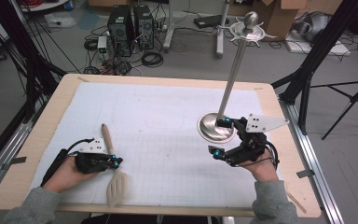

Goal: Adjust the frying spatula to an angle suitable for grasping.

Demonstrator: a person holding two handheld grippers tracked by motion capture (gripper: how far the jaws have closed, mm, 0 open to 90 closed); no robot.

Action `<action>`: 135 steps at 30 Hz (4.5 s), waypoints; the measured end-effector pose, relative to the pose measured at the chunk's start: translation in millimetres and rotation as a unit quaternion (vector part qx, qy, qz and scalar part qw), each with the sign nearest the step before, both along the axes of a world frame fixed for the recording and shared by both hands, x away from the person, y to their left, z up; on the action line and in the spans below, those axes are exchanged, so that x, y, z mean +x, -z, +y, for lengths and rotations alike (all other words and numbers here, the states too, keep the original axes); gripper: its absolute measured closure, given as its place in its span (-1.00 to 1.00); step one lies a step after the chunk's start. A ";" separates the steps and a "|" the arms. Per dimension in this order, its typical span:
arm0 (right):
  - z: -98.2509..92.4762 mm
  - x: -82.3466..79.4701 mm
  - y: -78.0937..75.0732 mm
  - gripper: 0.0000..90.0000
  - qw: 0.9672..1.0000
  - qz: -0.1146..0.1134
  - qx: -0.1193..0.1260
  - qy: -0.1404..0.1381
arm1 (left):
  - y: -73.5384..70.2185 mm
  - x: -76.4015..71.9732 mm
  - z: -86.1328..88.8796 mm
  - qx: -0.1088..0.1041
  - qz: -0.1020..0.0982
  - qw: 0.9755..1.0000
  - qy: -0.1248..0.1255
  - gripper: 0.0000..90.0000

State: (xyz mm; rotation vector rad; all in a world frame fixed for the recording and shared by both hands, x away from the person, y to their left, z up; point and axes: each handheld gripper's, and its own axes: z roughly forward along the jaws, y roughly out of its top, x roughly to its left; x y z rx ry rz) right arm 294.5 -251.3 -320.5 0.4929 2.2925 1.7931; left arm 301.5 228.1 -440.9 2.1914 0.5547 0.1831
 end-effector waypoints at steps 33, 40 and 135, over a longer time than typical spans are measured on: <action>-17.1 -23.5 2.5 -0.88 0.999 0.006 -0.021 0.025 | 4.4 38.7 63.6 -0.006 -0.039 0.995 -0.091 0.99; -21.2 -28.2 2.5 -0.88 0.999 0.007 -0.022 0.031 | 6.1 42.0 56.0 0.006 -0.044 0.995 -0.086 0.99; 4.1 -1.2 6.1 -0.88 1.000 0.016 -0.026 -0.007 | -3.5 -5.6 11.6 0.038 -0.041 0.998 0.027 0.99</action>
